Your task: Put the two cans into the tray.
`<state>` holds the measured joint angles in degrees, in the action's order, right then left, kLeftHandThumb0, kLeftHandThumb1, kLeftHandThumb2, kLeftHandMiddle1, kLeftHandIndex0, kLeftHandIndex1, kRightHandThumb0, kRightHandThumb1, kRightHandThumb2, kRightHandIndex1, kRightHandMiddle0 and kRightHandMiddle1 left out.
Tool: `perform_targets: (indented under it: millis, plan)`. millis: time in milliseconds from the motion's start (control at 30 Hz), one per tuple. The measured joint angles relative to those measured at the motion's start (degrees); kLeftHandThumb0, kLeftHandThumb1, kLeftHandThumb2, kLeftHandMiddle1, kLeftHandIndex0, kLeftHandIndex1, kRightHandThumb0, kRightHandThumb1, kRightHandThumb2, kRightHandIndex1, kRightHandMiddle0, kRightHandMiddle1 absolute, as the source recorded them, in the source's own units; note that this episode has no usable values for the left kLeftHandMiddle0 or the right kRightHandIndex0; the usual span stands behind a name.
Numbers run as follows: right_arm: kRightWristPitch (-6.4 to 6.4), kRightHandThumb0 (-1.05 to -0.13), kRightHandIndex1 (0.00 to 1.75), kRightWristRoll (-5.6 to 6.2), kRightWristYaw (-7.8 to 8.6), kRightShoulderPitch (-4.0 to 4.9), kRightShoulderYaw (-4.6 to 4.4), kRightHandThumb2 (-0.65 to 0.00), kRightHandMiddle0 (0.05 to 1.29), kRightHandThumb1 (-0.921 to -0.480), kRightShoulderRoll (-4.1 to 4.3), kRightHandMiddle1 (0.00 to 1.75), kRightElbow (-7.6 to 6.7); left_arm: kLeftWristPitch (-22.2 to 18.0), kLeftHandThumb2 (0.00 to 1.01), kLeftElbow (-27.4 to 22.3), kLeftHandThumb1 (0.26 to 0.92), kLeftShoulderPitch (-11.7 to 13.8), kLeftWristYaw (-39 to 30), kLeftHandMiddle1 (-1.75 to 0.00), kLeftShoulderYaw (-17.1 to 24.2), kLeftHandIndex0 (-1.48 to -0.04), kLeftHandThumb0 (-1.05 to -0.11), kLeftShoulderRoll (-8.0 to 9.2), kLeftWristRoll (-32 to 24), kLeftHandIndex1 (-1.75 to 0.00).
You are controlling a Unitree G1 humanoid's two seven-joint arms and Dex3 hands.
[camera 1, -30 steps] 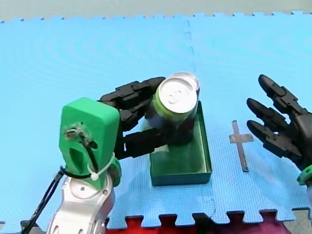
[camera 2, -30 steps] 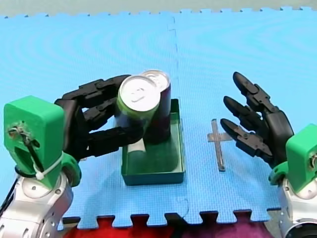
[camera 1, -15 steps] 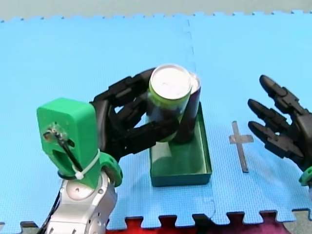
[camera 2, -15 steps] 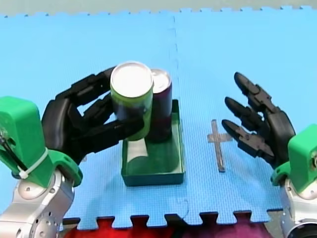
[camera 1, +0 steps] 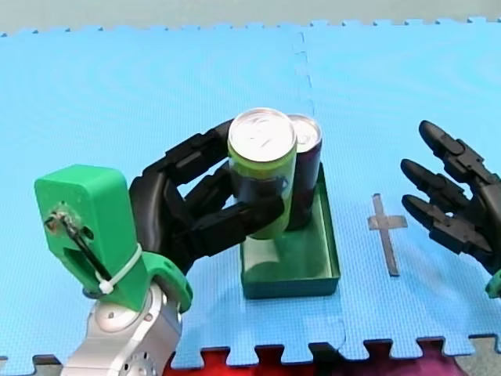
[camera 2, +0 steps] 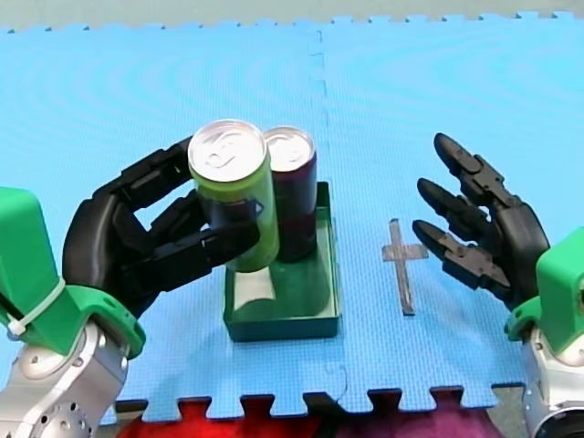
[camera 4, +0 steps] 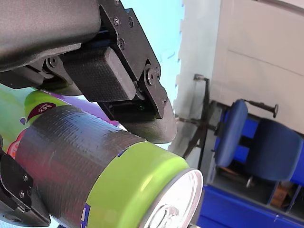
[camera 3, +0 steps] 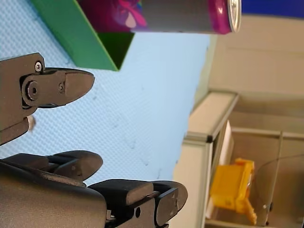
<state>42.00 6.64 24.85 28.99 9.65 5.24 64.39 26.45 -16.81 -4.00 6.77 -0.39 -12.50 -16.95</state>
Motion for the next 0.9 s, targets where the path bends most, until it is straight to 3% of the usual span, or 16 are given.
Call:
perform_targets:
  millis: [500, 900]
  plan:
    - [0.38, -1.048, 0.00, 0.34, 0.42, -0.24, 0.10, -0.268, 0.30, -0.921, -0.13, 0.00, -1.10, -1.5, 0.00, 0.4, 0.756, 2.4, -0.6, 0.00, -1.3, -1.29, -0.391, 0.12, 0.4, 0.00]
    - [0.37, -1.048, 0.00, 0.59, 0.52, -0.51, -0.09, -0.268, 0.30, -0.921, -0.50, 0.00, -2.04, -4.4, 0.00, 2.0, 0.759, 3.5, -0.6, 0.00, -4.0, -1.28, -0.390, 0.42, 5.9, 0.00]
